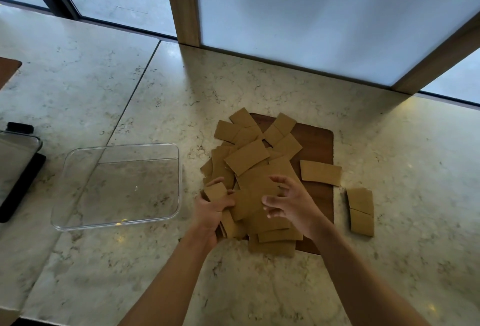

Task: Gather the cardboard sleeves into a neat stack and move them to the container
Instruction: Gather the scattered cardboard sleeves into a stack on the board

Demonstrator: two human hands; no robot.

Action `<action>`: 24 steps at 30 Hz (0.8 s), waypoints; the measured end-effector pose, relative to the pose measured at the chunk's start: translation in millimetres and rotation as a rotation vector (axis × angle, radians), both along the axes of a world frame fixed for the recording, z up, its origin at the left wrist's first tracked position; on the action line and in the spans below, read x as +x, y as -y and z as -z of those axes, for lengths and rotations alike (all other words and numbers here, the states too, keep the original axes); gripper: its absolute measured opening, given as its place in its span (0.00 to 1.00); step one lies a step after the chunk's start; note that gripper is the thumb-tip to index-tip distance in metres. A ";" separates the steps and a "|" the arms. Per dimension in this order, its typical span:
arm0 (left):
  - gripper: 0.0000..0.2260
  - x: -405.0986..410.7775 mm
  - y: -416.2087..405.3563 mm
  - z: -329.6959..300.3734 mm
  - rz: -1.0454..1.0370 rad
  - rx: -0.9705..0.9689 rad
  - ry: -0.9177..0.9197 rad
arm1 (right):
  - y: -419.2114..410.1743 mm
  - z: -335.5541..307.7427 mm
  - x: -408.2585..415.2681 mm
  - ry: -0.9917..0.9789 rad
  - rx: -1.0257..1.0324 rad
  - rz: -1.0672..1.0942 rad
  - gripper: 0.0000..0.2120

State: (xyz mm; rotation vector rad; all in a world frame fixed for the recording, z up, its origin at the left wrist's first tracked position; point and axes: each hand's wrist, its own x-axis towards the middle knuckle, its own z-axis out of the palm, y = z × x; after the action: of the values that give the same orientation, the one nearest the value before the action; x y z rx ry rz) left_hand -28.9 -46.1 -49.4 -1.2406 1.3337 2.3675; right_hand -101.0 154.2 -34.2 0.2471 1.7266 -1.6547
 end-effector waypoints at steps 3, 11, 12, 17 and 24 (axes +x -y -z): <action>0.22 2.2 -3.4 2.9 0.093 0.049 0.029 | 8.1 4.4 0.1 -0.048 0.071 0.156 0.24; 0.18 -5.0 -14.7 3.5 0.242 0.193 0.088 | 21.8 19.9 -3.4 -0.428 0.547 0.047 0.14; 0.22 -5.7 -14.1 5.4 0.189 0.233 0.043 | 15.0 23.0 -8.0 -0.460 0.710 0.117 0.16; 0.16 -11.4 -13.9 0.7 0.044 0.482 -0.061 | -18.9 39.1 -21.1 -0.356 1.080 -0.145 0.33; 0.20 -28.2 -28.1 0.4 0.043 0.482 -0.010 | -54.7 35.3 -22.2 -0.250 0.712 0.334 0.13</action>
State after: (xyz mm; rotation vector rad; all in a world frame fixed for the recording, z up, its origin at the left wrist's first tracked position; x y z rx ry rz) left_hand -57.1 -18.0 -49.8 -1.0414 0.7111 2.4586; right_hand -123.2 208.9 -69.4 0.7147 2.5371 -1.2525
